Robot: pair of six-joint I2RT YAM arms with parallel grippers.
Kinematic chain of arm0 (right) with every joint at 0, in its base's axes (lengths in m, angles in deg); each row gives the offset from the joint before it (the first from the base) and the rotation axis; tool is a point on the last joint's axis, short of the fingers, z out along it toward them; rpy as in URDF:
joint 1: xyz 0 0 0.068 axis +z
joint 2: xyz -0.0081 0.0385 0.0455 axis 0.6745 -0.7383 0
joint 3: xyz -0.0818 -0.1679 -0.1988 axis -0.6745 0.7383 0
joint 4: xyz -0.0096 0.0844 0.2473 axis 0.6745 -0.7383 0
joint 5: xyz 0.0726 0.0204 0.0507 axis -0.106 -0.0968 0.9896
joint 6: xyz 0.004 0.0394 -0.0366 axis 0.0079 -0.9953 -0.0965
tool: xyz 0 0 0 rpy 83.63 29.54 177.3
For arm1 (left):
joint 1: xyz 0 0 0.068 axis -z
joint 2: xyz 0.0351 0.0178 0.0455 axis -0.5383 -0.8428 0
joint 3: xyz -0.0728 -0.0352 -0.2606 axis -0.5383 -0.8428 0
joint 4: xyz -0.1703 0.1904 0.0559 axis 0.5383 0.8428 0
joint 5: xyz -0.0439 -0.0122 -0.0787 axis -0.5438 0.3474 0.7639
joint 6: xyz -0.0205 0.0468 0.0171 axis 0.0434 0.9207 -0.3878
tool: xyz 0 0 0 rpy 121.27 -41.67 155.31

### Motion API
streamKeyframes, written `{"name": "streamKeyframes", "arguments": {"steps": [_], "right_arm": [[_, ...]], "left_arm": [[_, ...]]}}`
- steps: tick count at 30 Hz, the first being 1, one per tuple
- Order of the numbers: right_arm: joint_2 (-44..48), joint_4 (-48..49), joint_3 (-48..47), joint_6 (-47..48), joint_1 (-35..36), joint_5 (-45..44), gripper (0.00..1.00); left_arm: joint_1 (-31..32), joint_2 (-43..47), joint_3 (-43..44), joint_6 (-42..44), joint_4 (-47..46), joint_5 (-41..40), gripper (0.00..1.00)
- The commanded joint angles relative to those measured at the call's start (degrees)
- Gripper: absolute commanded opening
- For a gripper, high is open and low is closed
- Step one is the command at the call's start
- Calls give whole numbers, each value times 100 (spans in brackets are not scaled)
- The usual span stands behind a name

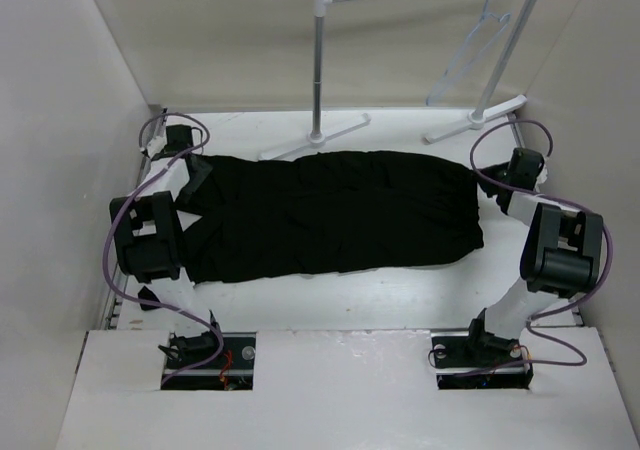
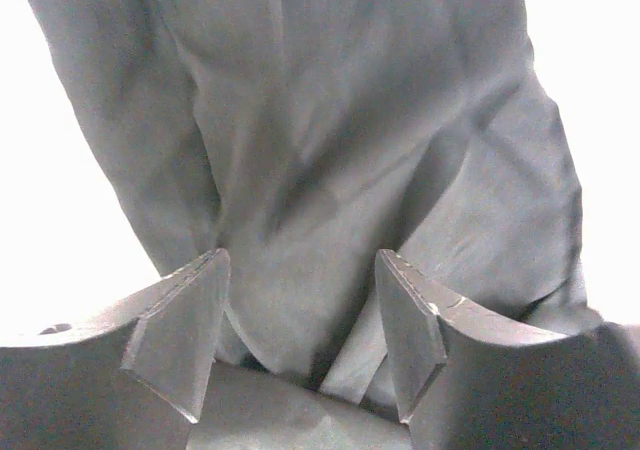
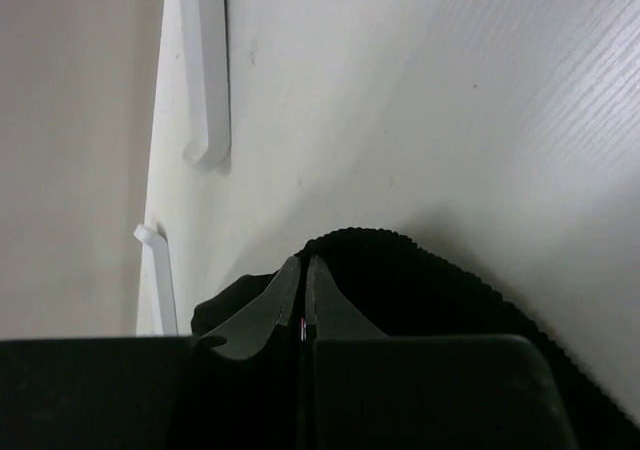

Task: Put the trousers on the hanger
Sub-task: Flatten out the trousers at the center of the board.

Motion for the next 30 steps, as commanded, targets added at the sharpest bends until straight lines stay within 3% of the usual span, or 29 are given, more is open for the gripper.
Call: {"name": "streamKeyframes", "arguments": {"steps": [1, 4, 9, 12, 14, 18, 20, 22, 26, 27, 30], "right_arm": [[-187, 787, -342, -261, -95, -33, 4], [-442, 787, -623, -200, -122, -60, 12], [47, 612, -467, -59, -69, -24, 56], [916, 428, 139, -24, 106, -164, 68], [1505, 191, 534, 90, 299, -314, 69], [2665, -556, 1238, 292, 844, -665, 68], [3272, -899, 1563, 310, 1169, -893, 68], [3790, -1250, 1766, 363, 1485, -1060, 69], [4881, -2093, 2065, 460, 2083, -1263, 74], [5118, -2331, 2109, 460, 2206, -1298, 76], [5734, -2964, 2197, 539, 2584, -1351, 80]], "left_arm": [[-198, 265, 151, -13, -230, 28, 59], [-225, -121, 511, 57, -257, 222, 60], [-225, -895, 1170, 163, -152, 214, 60], [-286, -1273, 1513, 137, -38, 178, 59], [-313, -1484, 1777, 154, 15, 126, 49], [-365, -1766, 2260, 198, 51, -32, 14], [-418, -1871, 2585, 233, 164, -164, 12], [-436, -1863, 2779, 277, 261, -269, 18], [-488, -1162, 2404, 348, 367, -691, 55], [-515, -855, 2141, 348, 385, -788, 60], [-585, 304, 1017, 269, 420, -885, 62]]}}
